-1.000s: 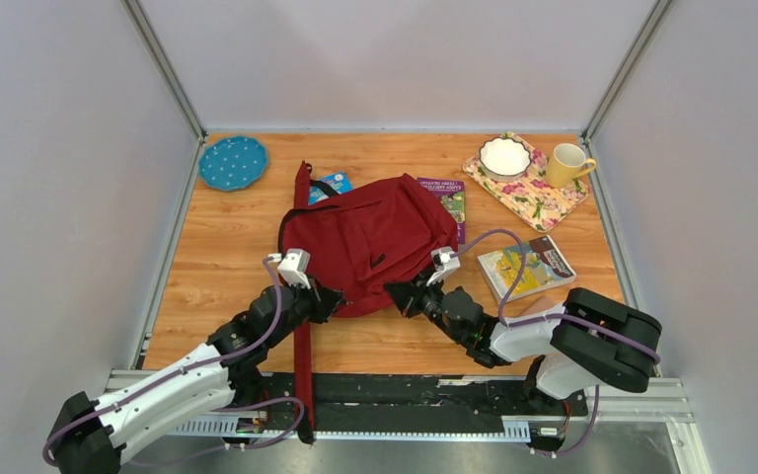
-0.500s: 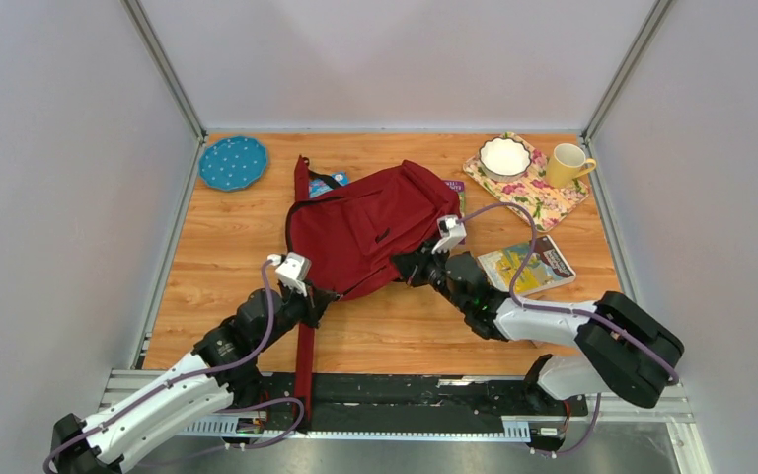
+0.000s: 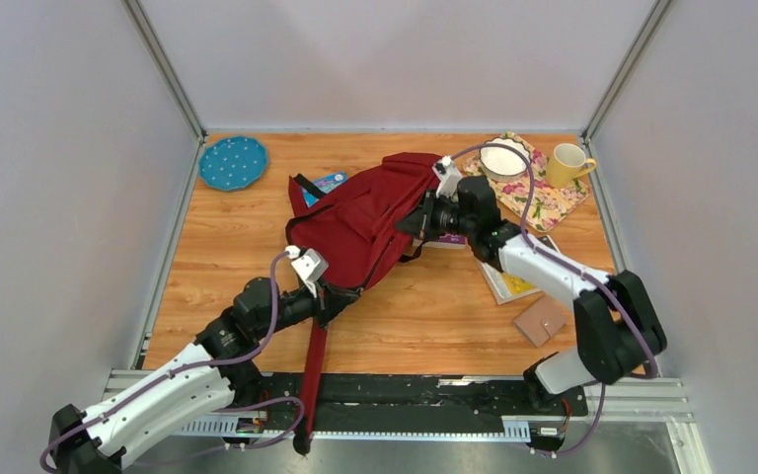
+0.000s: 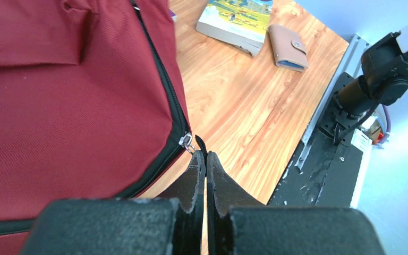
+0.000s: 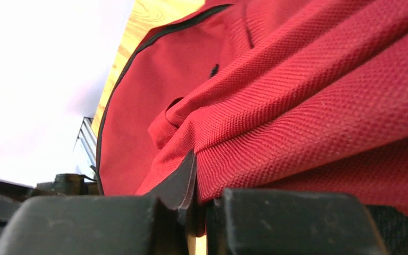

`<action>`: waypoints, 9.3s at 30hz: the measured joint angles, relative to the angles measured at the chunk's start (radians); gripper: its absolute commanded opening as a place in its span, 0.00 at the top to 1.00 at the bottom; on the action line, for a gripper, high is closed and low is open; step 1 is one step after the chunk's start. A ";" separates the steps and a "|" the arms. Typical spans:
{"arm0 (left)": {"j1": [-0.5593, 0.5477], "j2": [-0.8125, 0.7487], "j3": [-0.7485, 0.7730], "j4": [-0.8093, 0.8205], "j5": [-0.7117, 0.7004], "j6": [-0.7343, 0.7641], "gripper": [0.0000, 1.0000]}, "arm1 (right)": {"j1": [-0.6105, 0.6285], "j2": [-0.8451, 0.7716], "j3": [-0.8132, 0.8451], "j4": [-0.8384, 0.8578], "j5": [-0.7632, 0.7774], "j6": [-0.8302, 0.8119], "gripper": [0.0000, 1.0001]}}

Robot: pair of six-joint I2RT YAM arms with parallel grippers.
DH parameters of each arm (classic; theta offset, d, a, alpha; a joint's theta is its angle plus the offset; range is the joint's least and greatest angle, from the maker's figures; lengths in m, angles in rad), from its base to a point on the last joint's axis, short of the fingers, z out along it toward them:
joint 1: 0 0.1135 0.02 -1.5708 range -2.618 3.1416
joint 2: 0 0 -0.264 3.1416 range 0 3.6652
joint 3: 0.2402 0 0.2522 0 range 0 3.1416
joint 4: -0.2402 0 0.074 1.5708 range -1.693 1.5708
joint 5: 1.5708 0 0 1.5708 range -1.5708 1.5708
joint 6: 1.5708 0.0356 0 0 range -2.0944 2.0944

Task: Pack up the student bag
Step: Unzip the student bag at the center of the board.

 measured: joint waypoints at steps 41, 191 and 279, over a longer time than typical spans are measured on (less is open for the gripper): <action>-0.177 0.360 -0.070 0.369 -0.090 -0.110 1.00 | 0.299 -0.017 -0.331 -0.056 0.363 0.765 0.49; 0.051 0.256 0.026 0.080 -0.612 0.309 1.00 | 0.500 -0.422 -0.547 -0.037 0.692 1.199 1.00; -0.048 0.905 0.749 -0.375 0.069 0.241 0.21 | -0.237 -0.623 -0.341 -0.690 0.251 0.377 0.33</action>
